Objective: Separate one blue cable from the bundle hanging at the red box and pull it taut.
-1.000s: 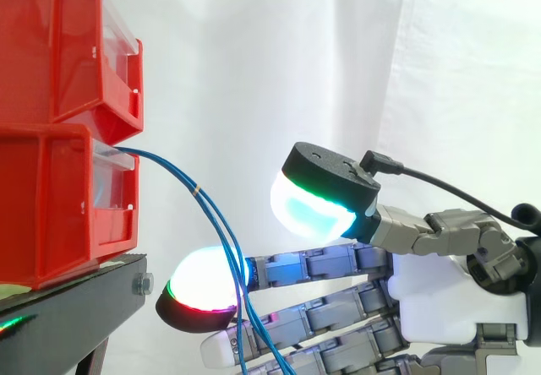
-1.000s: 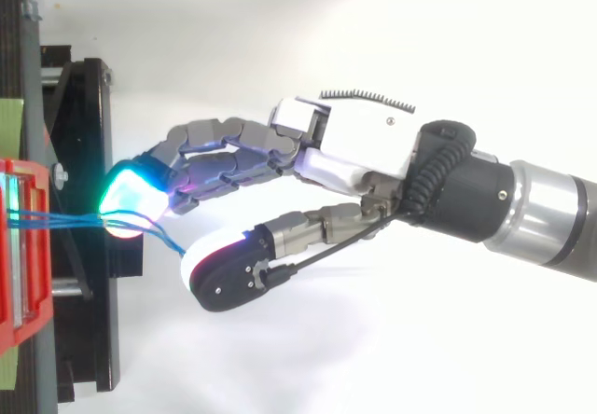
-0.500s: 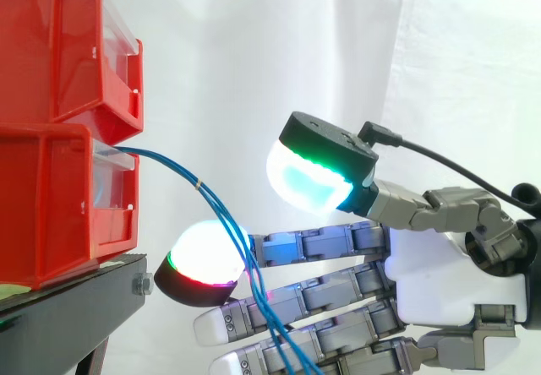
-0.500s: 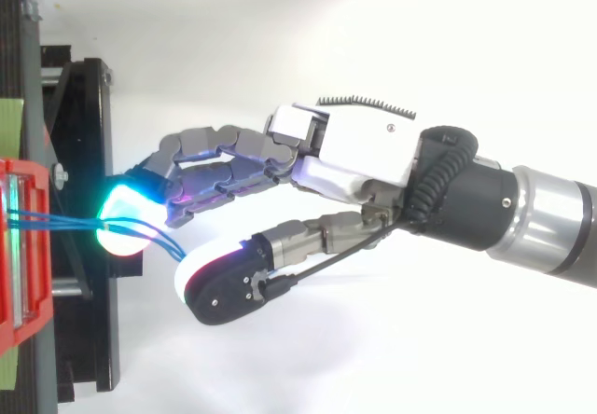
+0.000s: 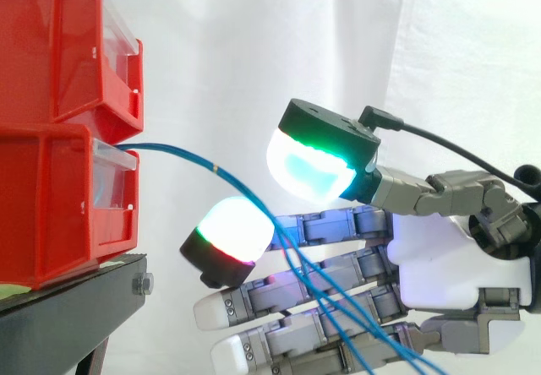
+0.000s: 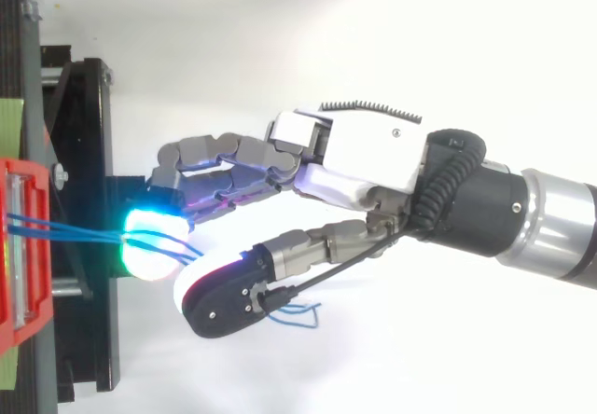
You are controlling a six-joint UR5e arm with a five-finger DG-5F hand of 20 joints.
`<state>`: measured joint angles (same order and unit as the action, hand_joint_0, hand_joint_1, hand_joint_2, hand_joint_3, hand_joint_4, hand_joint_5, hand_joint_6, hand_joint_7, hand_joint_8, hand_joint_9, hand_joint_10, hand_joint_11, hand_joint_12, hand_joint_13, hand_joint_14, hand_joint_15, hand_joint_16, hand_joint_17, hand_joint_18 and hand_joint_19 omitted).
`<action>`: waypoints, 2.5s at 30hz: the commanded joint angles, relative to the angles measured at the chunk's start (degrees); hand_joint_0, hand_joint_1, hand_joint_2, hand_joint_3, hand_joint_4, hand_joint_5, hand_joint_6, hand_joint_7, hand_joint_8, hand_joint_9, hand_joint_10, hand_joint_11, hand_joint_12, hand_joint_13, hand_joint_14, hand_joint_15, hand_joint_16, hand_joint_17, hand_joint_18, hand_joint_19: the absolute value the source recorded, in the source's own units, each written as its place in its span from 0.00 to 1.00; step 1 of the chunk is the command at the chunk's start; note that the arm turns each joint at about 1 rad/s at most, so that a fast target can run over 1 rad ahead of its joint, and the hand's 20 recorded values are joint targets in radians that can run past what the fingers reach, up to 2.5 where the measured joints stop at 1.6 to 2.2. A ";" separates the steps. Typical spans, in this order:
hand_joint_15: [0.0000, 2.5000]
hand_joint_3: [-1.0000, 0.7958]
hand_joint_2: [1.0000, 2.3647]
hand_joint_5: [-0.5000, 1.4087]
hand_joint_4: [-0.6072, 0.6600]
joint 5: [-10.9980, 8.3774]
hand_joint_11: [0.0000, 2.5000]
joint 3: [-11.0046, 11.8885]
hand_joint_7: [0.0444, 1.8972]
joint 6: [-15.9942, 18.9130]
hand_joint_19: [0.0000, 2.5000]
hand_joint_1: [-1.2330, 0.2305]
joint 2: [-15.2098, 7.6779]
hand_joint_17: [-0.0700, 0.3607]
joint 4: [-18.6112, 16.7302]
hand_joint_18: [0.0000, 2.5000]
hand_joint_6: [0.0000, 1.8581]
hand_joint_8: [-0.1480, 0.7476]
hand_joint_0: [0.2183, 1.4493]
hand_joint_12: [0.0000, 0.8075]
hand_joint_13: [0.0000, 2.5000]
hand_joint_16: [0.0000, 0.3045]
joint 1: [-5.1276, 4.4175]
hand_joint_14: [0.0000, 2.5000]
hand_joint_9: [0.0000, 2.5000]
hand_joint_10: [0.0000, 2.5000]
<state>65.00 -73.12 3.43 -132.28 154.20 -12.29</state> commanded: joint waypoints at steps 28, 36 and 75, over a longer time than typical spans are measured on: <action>0.11 0.48 0.01 0.15 0.55 -0.05 0.16 0.00 0.55 0.00 0.09 0.35 4.49 0.37 7.34 0.18 0.45 0.41 0.32 0.39 0.23 0.13 1.04 0.00 0.24 0.00; 0.11 0.39 0.01 0.15 0.56 0.04 0.18 0.00 0.53 0.00 0.09 0.31 5.37 0.37 9.36 0.20 0.45 0.41 0.35 0.39 0.24 0.13 1.30 0.00 0.24 0.00; 0.14 0.28 0.00 0.17 0.55 0.13 0.21 -0.09 0.57 0.26 0.13 0.46 5.81 0.36 10.15 0.24 0.45 0.41 0.32 0.39 0.28 0.12 2.09 0.01 0.29 0.01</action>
<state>65.06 -73.13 3.69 -126.48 164.43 -10.21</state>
